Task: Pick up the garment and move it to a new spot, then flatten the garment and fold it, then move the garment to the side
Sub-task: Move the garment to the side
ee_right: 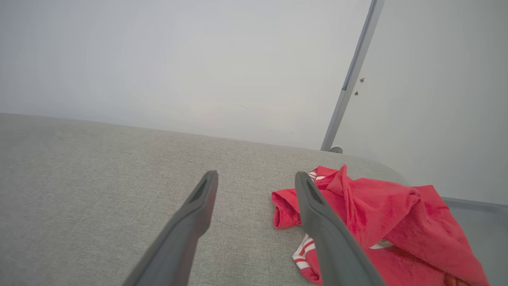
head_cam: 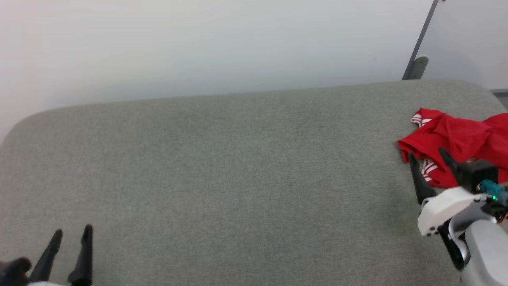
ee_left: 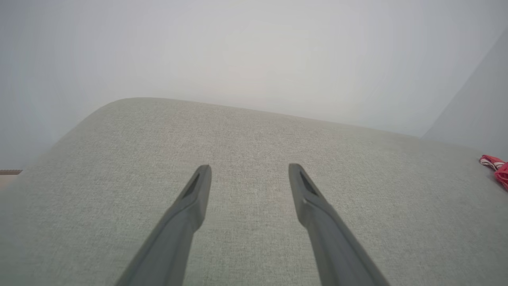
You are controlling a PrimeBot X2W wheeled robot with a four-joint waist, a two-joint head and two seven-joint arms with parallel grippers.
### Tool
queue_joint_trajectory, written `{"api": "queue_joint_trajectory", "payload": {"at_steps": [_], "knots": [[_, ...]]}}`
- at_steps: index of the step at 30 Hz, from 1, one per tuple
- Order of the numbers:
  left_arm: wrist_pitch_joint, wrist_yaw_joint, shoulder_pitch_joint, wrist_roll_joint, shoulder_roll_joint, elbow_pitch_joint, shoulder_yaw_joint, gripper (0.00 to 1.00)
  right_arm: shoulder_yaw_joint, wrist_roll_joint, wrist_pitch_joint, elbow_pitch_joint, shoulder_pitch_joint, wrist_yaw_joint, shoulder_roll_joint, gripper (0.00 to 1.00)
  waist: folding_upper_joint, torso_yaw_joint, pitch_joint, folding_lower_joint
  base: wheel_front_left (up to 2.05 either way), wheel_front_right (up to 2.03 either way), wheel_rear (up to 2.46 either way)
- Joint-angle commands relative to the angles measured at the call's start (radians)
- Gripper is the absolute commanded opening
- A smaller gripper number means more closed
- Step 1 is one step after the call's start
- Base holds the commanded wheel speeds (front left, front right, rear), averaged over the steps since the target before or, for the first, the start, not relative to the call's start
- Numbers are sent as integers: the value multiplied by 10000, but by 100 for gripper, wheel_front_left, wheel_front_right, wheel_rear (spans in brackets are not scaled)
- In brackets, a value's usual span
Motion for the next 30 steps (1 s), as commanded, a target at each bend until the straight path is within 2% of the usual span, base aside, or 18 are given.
{"api": "queue_joint_trajectory", "payload": {"at_steps": [1,15,30], "knots": [[-29,18,164,85,18,-66,117,100,-58,-137,-46,-152,197,-21,43,100,0,-91,-142,0,0,0,0],[-15,-561,1051,931,-762,-268,1466,100,-897,-816,-54,-2125,1995,-21,903,100,0,-70,-345,0,0,0,0],[-16,-1281,1303,1516,-1532,22,2365,100,-901,-1046,-56,-2611,2677,-21,1190,100,0,-8,-464,0,0,0,0]]}}
